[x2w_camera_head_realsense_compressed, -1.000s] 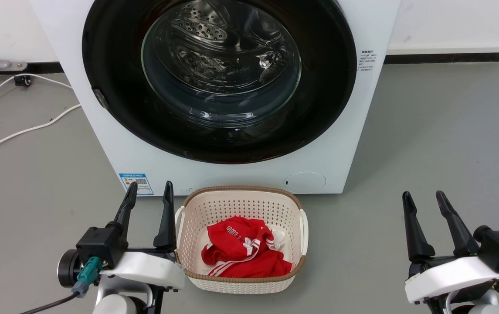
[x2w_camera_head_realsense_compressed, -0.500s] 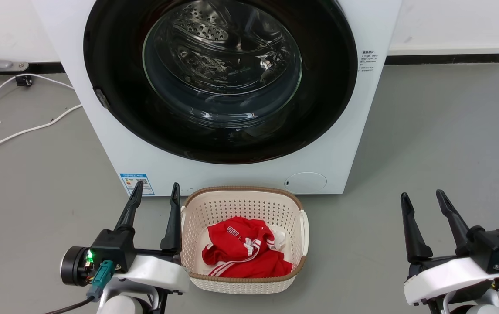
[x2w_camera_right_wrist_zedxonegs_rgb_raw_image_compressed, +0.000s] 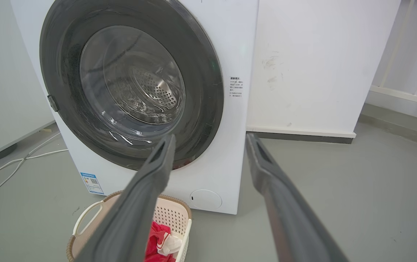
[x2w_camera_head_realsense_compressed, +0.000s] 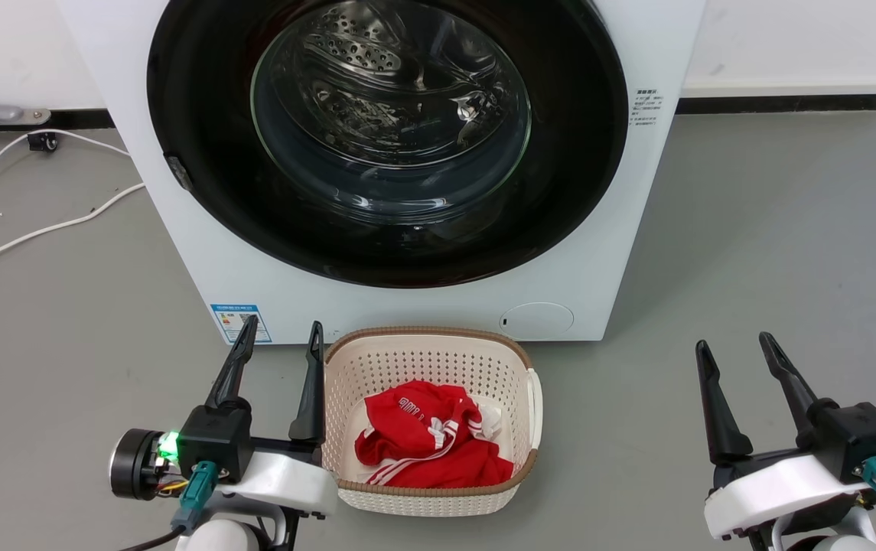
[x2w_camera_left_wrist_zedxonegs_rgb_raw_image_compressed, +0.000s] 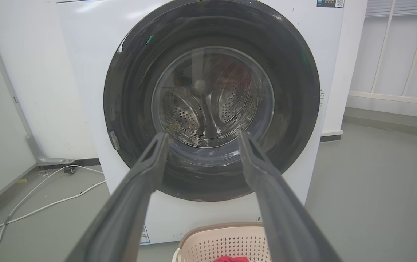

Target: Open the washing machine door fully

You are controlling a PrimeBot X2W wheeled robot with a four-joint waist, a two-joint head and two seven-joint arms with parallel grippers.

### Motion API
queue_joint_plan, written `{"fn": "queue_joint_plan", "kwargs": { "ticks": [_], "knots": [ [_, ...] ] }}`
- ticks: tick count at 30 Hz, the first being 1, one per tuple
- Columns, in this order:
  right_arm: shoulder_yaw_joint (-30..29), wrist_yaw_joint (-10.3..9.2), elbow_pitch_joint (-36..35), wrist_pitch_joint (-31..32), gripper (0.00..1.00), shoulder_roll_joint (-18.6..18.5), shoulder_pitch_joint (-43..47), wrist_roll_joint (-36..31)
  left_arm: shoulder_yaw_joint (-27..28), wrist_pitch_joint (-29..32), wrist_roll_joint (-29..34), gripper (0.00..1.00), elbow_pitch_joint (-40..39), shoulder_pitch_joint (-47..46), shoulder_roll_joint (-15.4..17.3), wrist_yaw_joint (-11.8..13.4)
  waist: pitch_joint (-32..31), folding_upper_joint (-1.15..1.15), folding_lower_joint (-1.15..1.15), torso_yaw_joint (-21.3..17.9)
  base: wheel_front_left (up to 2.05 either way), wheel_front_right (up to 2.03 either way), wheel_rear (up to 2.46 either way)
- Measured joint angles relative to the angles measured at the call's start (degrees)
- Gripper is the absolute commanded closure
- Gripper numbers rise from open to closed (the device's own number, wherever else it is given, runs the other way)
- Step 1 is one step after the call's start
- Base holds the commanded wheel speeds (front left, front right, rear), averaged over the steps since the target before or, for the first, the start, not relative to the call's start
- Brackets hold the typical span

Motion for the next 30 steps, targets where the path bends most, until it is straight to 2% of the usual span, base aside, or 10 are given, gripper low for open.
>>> {"fn": "queue_joint_plan", "kwargs": {
  "ticks": [12,13,14,15,20,23,27,30],
  "knots": [
    [-0.1,0.0,0.8,0.0,0.0,0.0,0.1,1.0,0.0,-0.1,-0.1,0.0,0.7,0.0,-0.3,-0.4,-0.1,0.0,0.0,0.3,0.0,0.0,0.0],
    [-0.1,0.0,1.0,0.2,0.08,0.0,0.1,1.7,0.0,-0.1,-0.1,0.0,0.8,0.0,-0.3,-0.4,-0.1,0.0,0.0,0.4,0.0,0.0,0.0],
    [0.0,0.0,1.0,0.2,0.6,0.0,0.1,1.9,0.1,-0.1,-0.1,0.0,0.8,0.0,-0.4,-0.4,-0.1,0.0,0.0,0.4,0.0,0.0,0.0],
    [0.0,0.0,1.0,0.0,0.98,0.0,0.1,1.9,0.1,-0.1,0.0,0.0,0.8,0.0,-0.4,-0.4,-0.1,0.0,0.0,0.4,0.0,0.0,0.0],
    [0.4,0.0,1.3,-0.1,1.0,0.0,0.1,3.1,0.1,-0.1,0.1,0.0,0.8,0.0,-0.5,-0.4,0.0,0.0,0.0,0.3,0.0,0.0,0.0],
    [0.7,0.0,1.3,-1.0,1.0,0.0,0.0,6.3,0.2,-0.1,0.2,0.0,0.9,0.0,-0.5,-0.4,0.1,0.0,0.0,0.3,0.0,0.0,0.0],
    [1.9,0.0,2.0,-3.0,1.0,0.0,0.0,19.0,0.3,-0.1,0.2,0.0,0.9,0.0,-0.5,-0.4,0.1,0.0,0.0,0.2,0.0,0.0,0.0],
    [3.3,0.0,2.5,-4.5,1.0,0.0,-0.2,31.8,0.4,-0.1,0.2,0.0,1.0,0.0,-0.5,-0.4,0.1,0.0,0.0,0.2,0.0,0.0,0.0]
  ]
}}
